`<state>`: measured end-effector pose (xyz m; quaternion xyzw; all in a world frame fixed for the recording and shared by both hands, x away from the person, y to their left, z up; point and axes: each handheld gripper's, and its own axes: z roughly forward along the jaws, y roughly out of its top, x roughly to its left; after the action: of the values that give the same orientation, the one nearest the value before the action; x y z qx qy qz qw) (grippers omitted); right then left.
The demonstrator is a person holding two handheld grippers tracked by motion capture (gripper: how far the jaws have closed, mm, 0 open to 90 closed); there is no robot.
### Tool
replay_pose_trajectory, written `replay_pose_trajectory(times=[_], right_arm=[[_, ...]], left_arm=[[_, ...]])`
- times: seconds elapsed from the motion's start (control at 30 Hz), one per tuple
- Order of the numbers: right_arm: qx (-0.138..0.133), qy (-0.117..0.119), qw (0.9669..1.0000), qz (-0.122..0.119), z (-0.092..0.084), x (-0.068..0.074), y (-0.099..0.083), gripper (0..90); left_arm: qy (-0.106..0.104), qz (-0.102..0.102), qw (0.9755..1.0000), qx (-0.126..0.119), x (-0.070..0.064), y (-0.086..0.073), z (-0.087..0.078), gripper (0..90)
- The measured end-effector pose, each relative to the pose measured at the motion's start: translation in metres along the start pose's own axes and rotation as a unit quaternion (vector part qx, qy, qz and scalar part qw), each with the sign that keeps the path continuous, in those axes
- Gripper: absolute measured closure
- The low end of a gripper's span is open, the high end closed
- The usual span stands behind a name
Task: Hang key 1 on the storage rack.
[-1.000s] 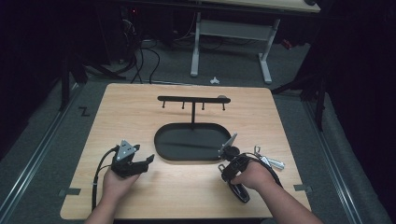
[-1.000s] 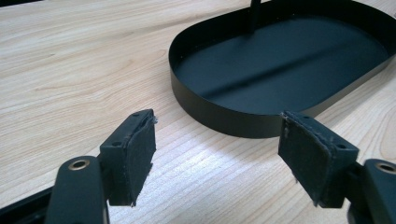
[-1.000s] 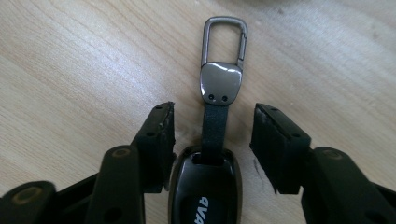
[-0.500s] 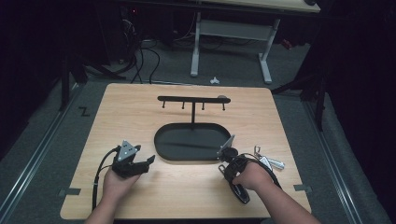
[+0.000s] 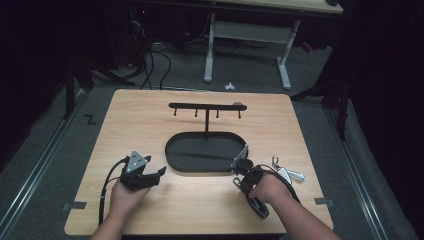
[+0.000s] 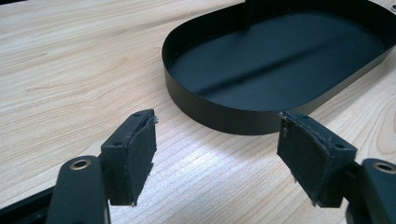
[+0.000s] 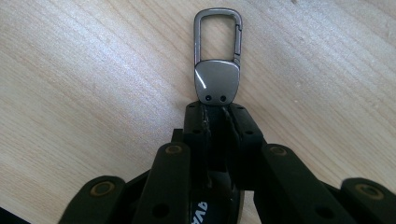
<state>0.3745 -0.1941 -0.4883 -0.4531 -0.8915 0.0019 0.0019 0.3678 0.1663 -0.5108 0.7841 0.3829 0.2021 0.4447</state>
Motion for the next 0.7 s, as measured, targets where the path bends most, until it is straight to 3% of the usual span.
replay_pose_trajectory(times=[0.2,0.7], right_arm=[[0.010,-0.003,0.9999,-0.007,-0.0001,0.0011,0.0030,80.0],[-0.021,-0.004,0.9997,-0.009,-0.0075,0.0021,-0.0042,80.6]], left_arm=[[-0.001,0.001,1.0000,-0.002,-0.0007,0.0001,-0.0001,29.2],[0.004,0.002,1.0000,0.002,-0.0002,-0.0003,-0.0002,28.8]])
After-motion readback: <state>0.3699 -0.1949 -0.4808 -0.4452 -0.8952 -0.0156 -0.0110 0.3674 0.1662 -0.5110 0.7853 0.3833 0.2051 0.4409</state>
